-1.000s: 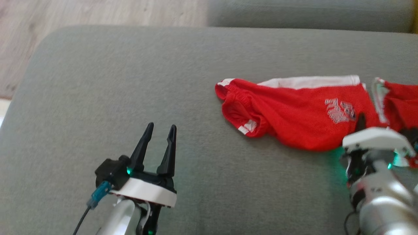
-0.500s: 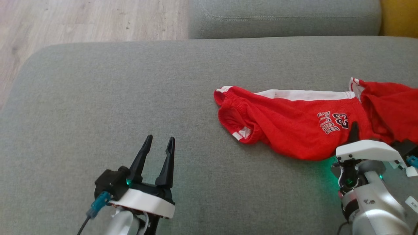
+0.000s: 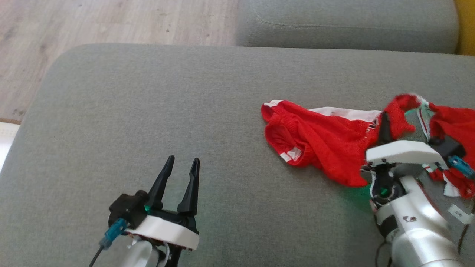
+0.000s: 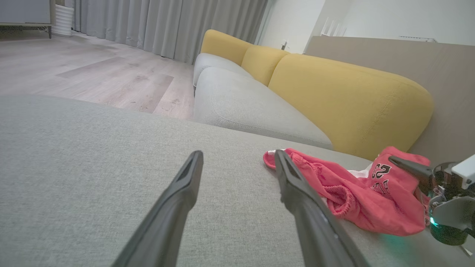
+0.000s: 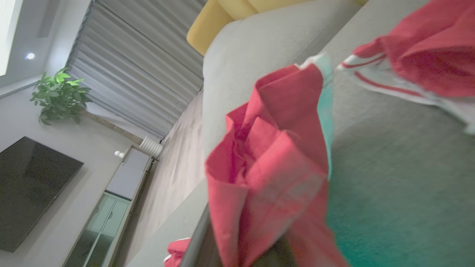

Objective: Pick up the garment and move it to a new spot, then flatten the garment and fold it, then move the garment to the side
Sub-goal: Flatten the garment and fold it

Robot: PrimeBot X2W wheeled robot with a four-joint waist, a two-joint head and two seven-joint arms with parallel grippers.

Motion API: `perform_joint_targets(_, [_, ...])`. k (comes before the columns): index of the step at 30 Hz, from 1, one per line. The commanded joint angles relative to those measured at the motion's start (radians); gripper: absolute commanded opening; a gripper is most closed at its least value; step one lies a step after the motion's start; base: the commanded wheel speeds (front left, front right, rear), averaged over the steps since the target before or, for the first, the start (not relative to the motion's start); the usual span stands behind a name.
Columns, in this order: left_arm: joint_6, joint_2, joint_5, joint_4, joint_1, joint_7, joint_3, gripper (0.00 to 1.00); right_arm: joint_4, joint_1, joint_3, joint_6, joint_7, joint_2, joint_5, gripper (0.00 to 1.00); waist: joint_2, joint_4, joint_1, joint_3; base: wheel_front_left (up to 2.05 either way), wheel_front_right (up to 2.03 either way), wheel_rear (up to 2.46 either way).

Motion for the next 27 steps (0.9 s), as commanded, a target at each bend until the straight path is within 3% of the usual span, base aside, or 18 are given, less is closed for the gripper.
perform_joint_targets(1, [0.002,0.015,-0.005,-0.026,-0.022,-0.010,0.023,1.00,-0.054,-0.041,0.068,-0.001,-0.011,0.015,0.027,0.00,0.0000,0.014,0.0000,-0.004,0.00,0.00,0.00])
perform_joint_targets(9, [0.002,0.017,-0.007,-0.022,-0.021,-0.010,0.017,1.00,-0.131,-0.034,0.281,-0.001,-0.011,0.015,0.140,0.00,0.0000,0.052,0.0000,-0.011,0.00,0.00,0.00])
perform_joint_targets(27, [0.002,0.016,-0.011,-0.007,-0.018,-0.010,0.004,1.00,-0.059,-0.062,0.583,-0.001,-0.013,0.015,0.213,0.00,0.0000,0.107,0.0000,-0.006,0.00,0.00,0.00])
